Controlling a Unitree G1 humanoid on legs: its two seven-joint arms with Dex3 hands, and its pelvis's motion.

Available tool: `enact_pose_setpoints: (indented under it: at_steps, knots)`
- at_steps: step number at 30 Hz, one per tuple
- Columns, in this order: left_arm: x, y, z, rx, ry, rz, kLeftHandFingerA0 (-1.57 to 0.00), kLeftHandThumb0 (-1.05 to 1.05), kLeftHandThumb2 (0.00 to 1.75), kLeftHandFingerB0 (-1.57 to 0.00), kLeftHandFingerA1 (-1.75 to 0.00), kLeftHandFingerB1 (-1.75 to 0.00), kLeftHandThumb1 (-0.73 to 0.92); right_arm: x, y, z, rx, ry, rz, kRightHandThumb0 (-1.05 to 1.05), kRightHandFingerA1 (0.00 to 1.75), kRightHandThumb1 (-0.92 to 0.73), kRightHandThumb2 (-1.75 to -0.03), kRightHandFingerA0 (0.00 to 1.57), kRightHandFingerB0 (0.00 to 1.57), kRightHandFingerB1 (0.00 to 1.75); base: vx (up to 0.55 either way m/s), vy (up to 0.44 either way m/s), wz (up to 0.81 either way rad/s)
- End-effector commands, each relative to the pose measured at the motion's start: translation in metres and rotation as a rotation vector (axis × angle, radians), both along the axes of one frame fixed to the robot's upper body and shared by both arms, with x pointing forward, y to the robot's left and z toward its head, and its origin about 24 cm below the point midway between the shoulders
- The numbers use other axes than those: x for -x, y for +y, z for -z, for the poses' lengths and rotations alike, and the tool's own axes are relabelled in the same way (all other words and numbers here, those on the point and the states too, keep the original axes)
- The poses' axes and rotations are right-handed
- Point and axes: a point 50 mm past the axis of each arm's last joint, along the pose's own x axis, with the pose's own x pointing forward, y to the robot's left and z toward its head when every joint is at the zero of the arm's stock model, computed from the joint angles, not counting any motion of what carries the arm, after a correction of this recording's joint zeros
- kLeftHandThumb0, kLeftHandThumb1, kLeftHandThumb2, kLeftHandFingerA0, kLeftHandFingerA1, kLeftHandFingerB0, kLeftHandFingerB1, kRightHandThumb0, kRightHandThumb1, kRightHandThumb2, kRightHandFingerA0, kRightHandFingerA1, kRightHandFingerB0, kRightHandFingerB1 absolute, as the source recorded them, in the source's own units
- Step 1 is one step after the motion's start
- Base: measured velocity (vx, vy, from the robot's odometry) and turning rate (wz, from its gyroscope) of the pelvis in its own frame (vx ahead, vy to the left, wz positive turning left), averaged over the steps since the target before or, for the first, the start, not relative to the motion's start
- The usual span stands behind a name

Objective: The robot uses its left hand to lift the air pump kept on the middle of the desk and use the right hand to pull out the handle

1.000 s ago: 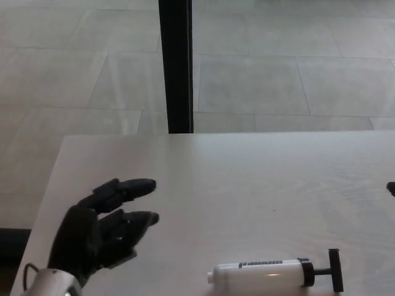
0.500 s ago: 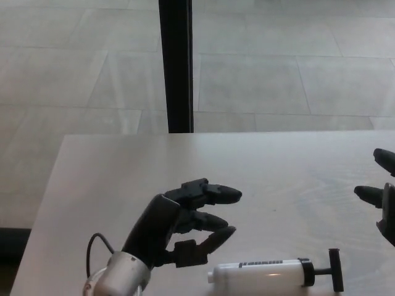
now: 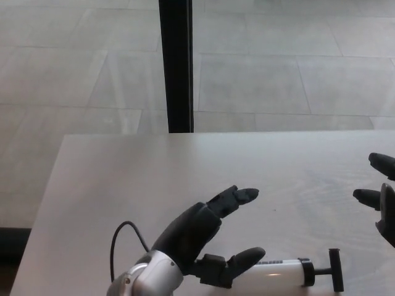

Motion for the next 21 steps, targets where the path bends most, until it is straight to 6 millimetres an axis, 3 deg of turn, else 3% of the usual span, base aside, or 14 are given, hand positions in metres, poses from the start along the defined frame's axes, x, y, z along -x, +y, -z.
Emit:
enact_pose_setpoints:
  at_steps: [1,4,5,13,18,19,21]
  knots:
    - [-0.002,-0.014,0.012,-0.778,-0.202,-0.123,0.0,-0.94,1.02,0.0,-0.26,-0.19,0.59,0.001,-0.004,-0.008,-0.041,-0.009,0.128,-0.65,0.82,-0.81,-0.64,0.64,0.55,0.47,0.0,0.0,0.0]
    - [-0.004,-0.018,0.014,-0.795,-0.201,-0.135,0.0,-1.0,1.0,-0.07,-0.22,-0.11,0.62,-0.001,-0.004,-0.011,-0.059,-0.027,0.131,-0.63,0.85,-0.81,-0.64,0.63,0.55,0.48,0.0,0.0,0.0]
    - [-0.003,-0.021,0.014,-0.797,-0.198,-0.134,0.0,-0.95,0.99,0.0,-0.23,-0.13,0.59,-0.001,-0.004,-0.012,-0.066,-0.032,0.139,-0.62,0.85,-0.8,-0.64,0.65,0.57,0.48,0.0,0.0,0.0]
    - [0.007,-0.038,0.026,-0.856,-0.213,-0.092,0.0,-0.93,1.0,0.0,-0.24,-0.15,0.6,-0.003,0.002,-0.01,-0.103,-0.043,0.154,-0.61,0.87,-0.8,-0.64,0.65,0.56,0.47,0.0,0.0,0.0]
    - [0.013,-0.029,0.04,-0.969,-0.231,-0.087,0.0,-1.0,0.98,-0.02,-0.16,-0.14,0.62,-0.001,0.002,-0.01,-0.108,-0.057,0.158,-0.6,0.88,-0.8,-0.64,0.64,0.56,0.47,0.0,0.0,0.0]
    - [0.012,-0.025,0.044,-0.993,-0.233,-0.094,0.0,-0.94,0.97,-0.13,-0.2,-0.27,0.59,0.0,0.002,-0.01,-0.112,-0.059,0.165,-0.59,0.88,-0.8,-0.64,0.64,0.55,0.46,0.0,0.0,0.0]
    - [0.011,-0.021,0.049,-1.028,-0.226,-0.101,0.0,-0.97,0.97,-0.14,-0.18,-0.27,0.61,0.001,0.002,-0.012,-0.111,-0.067,0.168,-0.59,0.88,-0.8,-0.64,0.64,0.56,0.46,0.0,0.0,0.0]
